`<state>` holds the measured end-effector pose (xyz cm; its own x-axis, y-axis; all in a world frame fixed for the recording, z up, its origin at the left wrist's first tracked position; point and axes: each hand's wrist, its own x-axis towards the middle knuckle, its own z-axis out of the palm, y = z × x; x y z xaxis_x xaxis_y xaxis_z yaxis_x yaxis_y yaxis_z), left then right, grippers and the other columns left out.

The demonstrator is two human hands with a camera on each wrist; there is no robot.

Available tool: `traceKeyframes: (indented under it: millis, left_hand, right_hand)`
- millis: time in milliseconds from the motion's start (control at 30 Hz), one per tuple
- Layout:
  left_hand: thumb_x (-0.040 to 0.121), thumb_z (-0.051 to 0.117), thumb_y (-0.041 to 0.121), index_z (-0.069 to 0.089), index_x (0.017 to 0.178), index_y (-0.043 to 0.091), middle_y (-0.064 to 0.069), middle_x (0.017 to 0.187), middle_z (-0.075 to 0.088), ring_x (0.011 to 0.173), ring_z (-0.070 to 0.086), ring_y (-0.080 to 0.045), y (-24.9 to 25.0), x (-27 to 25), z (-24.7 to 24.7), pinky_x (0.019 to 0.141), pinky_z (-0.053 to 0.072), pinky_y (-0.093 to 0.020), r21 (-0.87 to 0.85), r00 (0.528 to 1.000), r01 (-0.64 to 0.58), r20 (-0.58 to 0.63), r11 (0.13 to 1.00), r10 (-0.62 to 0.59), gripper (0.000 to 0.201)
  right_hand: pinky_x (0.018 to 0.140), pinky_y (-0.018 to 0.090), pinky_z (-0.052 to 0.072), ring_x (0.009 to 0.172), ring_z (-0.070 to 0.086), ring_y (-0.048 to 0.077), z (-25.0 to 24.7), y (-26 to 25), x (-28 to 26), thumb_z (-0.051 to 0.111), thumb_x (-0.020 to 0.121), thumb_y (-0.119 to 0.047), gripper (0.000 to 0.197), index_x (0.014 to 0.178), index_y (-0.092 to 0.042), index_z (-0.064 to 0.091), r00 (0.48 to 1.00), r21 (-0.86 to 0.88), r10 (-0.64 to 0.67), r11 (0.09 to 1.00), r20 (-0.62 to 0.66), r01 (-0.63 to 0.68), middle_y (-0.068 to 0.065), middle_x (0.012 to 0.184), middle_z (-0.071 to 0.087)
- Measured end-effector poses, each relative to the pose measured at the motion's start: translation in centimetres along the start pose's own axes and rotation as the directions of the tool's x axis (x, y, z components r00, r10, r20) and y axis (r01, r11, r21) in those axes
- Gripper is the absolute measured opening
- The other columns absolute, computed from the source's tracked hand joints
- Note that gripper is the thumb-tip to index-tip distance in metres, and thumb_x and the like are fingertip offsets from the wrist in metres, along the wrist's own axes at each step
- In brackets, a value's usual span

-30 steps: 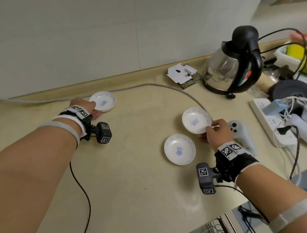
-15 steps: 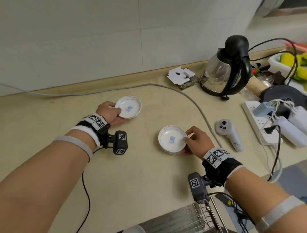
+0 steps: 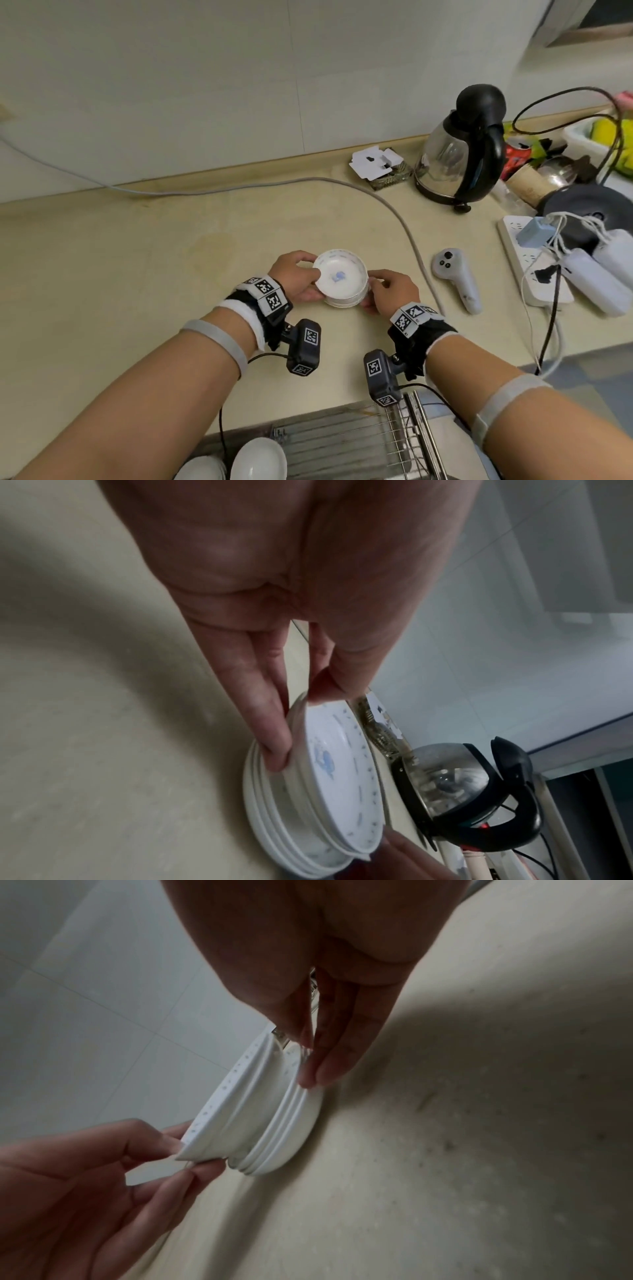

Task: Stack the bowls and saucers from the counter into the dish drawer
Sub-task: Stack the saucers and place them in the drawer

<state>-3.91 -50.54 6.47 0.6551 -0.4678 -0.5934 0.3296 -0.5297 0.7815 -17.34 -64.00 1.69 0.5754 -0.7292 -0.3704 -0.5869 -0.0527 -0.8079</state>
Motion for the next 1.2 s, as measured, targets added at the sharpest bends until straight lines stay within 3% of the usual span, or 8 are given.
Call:
traceKeyframes:
  millis: [167, 333, 567, 633, 733, 900, 1067, 1200]
  left_hand:
    - [0.085, 0.055, -0.001, 0.064, 0.119, 0.015, -0.021, 0.110, 0.070, 0.076, 0.075, -0.036, -0.9, 0.3, 1.5, 0.054, 0.063, -0.034, 0.067, 0.996, 0.011, -0.087, 0.998, -0.005, 0.039]
    - [0.087, 0.051, 0.009, 0.065, 0.121, 0.027, -0.010, 0.087, 0.072, 0.070, 0.072, -0.024, -1.6, -0.1, 2.4, 0.055, 0.059, -0.028, 0.147, 0.988, -0.003, -0.153, 0.989, 0.026, 0.041]
    - [0.074, 0.061, 0.001, 0.066, 0.128, 0.022, -0.013, 0.122, 0.071, 0.110, 0.069, -0.032, -3.4, -1.2, 2.7, 0.098, 0.055, -0.048, 0.114, 0.990, -0.074, -0.113, 0.991, 0.087, 0.058]
    - [0.073, 0.063, 0.001, 0.069, 0.120, 0.024, -0.013, 0.117, 0.072, 0.108, 0.070, -0.032, -3.7, -2.8, 2.5, 0.096, 0.056, -0.048, 0.079, 0.985, -0.099, -0.133, 0.992, 0.109, 0.052]
    - [0.088, 0.054, -0.007, 0.067, 0.118, 0.022, -0.014, 0.096, 0.070, 0.093, 0.071, -0.031, -4.4, -6.0, 1.7, 0.078, 0.063, -0.038, -0.021, 0.980, -0.133, -0.152, 0.991, 0.129, 0.044]
    - [0.095, 0.055, 0.004, 0.062, 0.128, 0.027, -0.004, 0.086, 0.068, 0.083, 0.072, -0.025, -7.2, -12.1, -0.9, 0.085, 0.061, -0.040, -0.031, 0.972, -0.140, -0.193, 0.990, 0.132, 0.041]
    - [0.095, 0.062, 0.019, 0.065, 0.124, 0.025, -0.011, 0.101, 0.073, 0.091, 0.076, -0.025, -12.2, -18.0, -3.3, 0.085, 0.060, -0.037, -0.142, 0.950, -0.121, -0.303, 0.982, 0.073, 0.029]
    - [0.097, 0.059, 0.025, 0.068, 0.105, 0.019, -0.012, 0.093, 0.070, 0.077, 0.071, -0.023, -18.6, -21.0, -5.6, 0.075, 0.057, -0.037, -0.235, 0.835, -0.056, -0.543, 0.970, -0.083, 0.014]
  right_hand:
    - [0.068, 0.049, 0.063, 0.068, 0.074, 0.035, 0.0, -0.3, 0.3, 0.045, 0.100, -0.030, 0.032, 0.089, -0.009, 0.066, 0.976, 0.230, 0.130, 0.958, 0.173, -0.169, 0.019, 0.076, 0.073]
    - [0.075, 0.055, 0.061, 0.076, 0.075, 0.042, 0.0, -0.8, 0.5, 0.053, 0.096, -0.022, 0.013, 0.097, -0.011, 0.059, 0.952, 0.240, 0.158, 0.945, 0.263, -0.223, 0.023, 0.081, 0.071]
    - [0.063, 0.047, 0.063, 0.081, 0.073, 0.043, -0.9, -1.3, 0.0, 0.056, 0.086, -0.012, 0.013, 0.098, -0.010, 0.055, 0.940, 0.173, 0.139, 0.964, 0.311, -0.200, 0.024, 0.109, 0.064]
    - [0.057, 0.044, 0.063, 0.077, 0.072, 0.040, -1.0, -1.3, -0.7, 0.057, 0.085, -0.013, 0.023, 0.107, -0.008, 0.051, 0.931, 0.130, 0.114, 0.977, 0.345, -0.168, 0.021, 0.110, 0.061]
    - [0.077, 0.060, 0.059, 0.091, 0.072, 0.043, -0.6, -1.0, -1.6, 0.060, 0.070, -0.025, 0.031, 0.097, -0.014, 0.049, 0.914, 0.056, 0.065, 0.994, 0.399, -0.096, 0.022, 0.111, 0.065]
    - [0.069, 0.045, 0.064, 0.089, 0.073, 0.045, 0.2, -2.7, -6.5, 0.047, 0.091, -0.008, 0.029, 0.120, -0.011, 0.048, 0.792, 0.031, 0.089, 0.990, 0.604, -0.135, 0.025, 0.114, 0.066]
    - [0.082, 0.048, 0.061, 0.088, 0.074, 0.045, 2.7, -2.5, -10.9, 0.041, 0.091, 0.000, 0.041, 0.131, -0.007, 0.050, 0.681, -0.024, 0.076, 0.996, 0.728, -0.086, 0.025, 0.110, 0.067]
    - [0.084, 0.046, 0.061, 0.088, 0.074, 0.044, 4.7, -1.8, -13.5, 0.039, 0.091, 0.001, 0.042, 0.131, -0.007, 0.050, 0.587, -0.076, 0.089, 0.996, 0.805, -0.047, 0.028, 0.108, 0.068]
